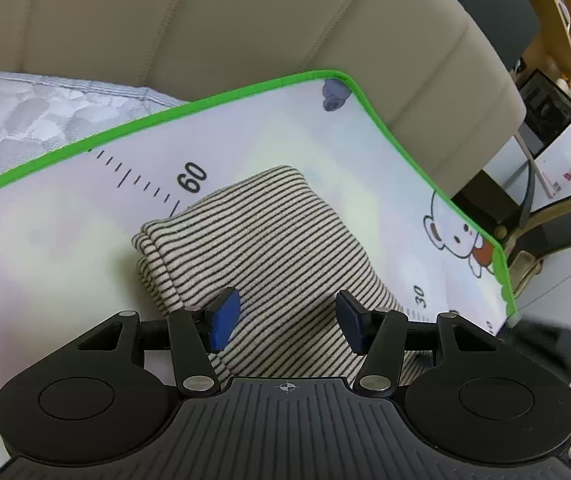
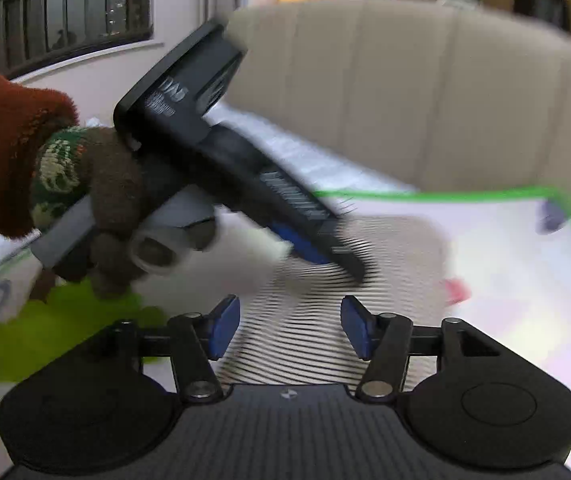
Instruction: Fold clothes
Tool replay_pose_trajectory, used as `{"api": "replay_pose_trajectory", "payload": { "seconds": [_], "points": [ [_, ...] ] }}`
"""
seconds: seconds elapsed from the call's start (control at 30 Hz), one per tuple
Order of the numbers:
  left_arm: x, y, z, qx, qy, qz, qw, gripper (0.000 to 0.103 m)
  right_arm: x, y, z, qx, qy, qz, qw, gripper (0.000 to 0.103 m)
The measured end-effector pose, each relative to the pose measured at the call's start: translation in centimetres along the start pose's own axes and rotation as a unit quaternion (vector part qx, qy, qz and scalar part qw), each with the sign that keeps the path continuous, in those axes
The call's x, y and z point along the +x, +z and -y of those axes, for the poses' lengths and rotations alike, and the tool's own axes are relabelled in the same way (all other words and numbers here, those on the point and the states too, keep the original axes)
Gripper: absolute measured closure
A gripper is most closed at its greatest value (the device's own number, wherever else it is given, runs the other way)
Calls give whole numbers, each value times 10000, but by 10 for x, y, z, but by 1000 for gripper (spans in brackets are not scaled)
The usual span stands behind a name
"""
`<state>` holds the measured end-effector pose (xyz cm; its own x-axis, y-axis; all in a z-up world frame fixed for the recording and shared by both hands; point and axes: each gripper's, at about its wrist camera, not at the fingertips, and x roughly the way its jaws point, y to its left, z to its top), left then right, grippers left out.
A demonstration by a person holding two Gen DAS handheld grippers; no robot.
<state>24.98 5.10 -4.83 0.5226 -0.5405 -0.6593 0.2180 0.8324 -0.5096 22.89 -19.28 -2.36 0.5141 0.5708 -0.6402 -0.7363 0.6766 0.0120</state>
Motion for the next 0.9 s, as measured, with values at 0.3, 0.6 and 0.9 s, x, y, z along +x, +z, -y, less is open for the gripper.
{"api": "replay_pose_trajectory", "payload": {
  "seconds": [0.3, 0.6, 0.9],
  "points": [
    [5, 0, 5, 229, 45, -10, 9997, 39, 29, -38, 76, 2157, 147, -824, 9729, 37],
    [6, -3, -6, 252, 183, -52, 9995, 20, 13, -21, 30, 1187, 548, -1018, 9862, 45],
    [13, -6, -10, 371, 111, -106, 9992, 19, 6, 23, 92, 1772, -463, 111, 9830, 8]
  ]
}}
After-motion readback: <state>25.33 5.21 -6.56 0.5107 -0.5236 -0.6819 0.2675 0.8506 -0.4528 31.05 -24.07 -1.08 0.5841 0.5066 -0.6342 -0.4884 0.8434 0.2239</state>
